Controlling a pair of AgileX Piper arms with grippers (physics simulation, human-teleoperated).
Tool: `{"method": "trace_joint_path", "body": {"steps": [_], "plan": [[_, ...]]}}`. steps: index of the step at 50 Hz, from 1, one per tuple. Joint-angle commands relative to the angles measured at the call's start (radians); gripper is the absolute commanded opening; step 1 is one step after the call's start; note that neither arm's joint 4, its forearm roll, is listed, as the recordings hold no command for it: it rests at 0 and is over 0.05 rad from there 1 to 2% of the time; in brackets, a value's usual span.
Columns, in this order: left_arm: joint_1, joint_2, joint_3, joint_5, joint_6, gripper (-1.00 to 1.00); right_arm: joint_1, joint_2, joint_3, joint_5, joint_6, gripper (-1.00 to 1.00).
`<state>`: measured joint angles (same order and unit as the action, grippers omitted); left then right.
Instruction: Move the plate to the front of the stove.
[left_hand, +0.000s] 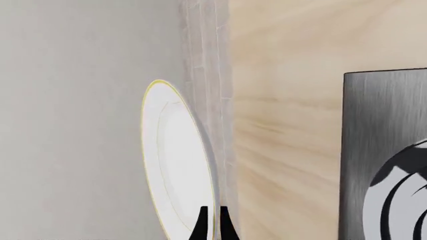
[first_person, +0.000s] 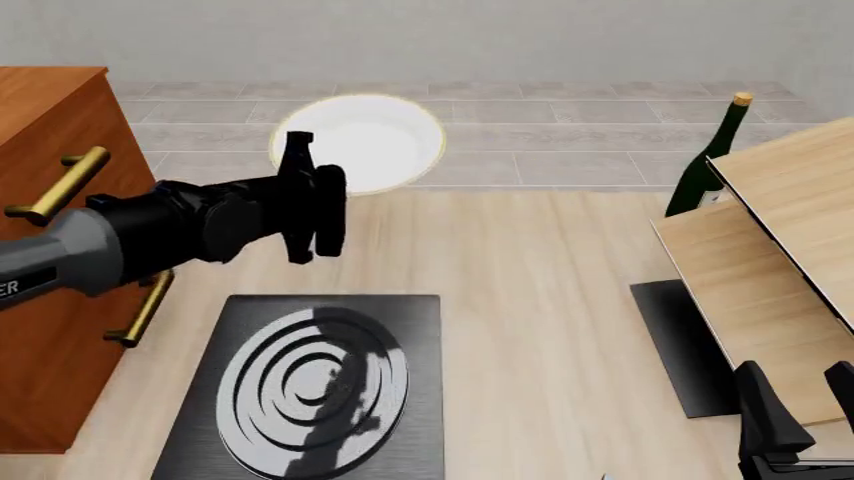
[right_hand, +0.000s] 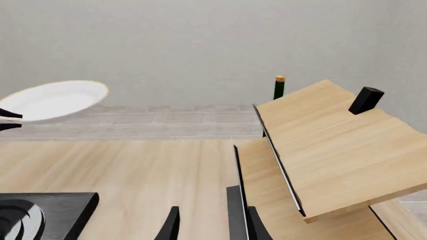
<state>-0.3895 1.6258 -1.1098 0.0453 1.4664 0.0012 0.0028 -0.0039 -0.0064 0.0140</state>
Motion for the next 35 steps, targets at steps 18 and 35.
{"method": "trace_joint_path", "body": {"steps": [18, 35], "plan": [[0.022, 0.101, -0.147, 0.105, 0.010, -1.00, -0.008, 0.010, 0.000, 0.004, -0.007, 1.00], [0.019, 0.150, -0.223, 0.187, 0.019, -1.00, -0.018, 0.024, 0.000, -0.001, -0.011, 1.00]]}}
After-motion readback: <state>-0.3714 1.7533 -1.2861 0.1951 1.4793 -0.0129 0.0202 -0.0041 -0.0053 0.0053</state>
